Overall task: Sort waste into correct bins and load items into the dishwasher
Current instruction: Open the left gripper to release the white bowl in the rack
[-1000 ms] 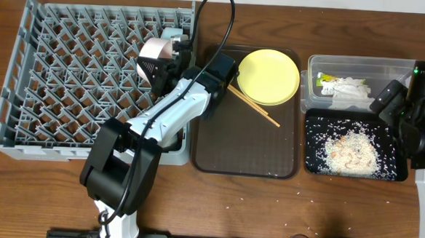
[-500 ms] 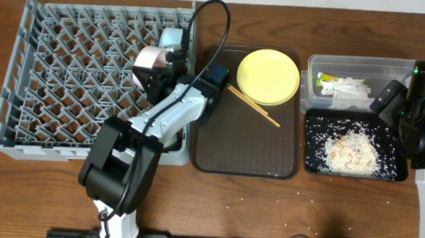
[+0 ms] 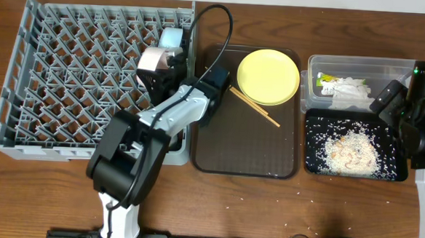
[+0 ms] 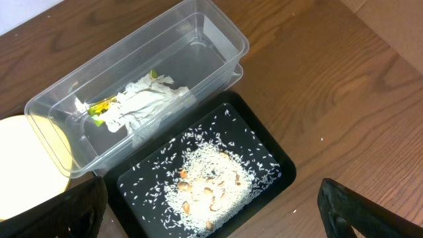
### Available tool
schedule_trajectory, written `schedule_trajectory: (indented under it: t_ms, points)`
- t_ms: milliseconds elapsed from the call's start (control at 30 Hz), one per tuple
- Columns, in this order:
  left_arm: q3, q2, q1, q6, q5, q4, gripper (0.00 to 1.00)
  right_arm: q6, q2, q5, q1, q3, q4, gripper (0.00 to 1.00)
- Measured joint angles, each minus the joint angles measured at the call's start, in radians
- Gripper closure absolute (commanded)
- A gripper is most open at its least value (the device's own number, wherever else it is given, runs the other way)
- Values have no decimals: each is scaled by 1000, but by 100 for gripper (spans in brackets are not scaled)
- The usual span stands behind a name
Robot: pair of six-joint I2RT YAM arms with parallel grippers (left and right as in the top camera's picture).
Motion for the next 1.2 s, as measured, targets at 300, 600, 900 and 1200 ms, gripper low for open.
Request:
schedule_trajectory:
  t_ms: [300, 600, 900, 1200]
  points:
    - [0, 34, -3, -6, 0, 10, 89, 0, 0, 0, 0, 0, 0, 1]
    - [-1, 36, -71, 23, 2, 7, 36, 0, 0, 0, 0, 0, 0, 1]
    - [-1, -19, -111, 24, 180, 8, 29, 0, 0, 0, 0, 0, 0, 1]
    - [-3, -232, -111, 190, 471, 129, 26, 0, 0, 0, 0, 0, 0, 1]
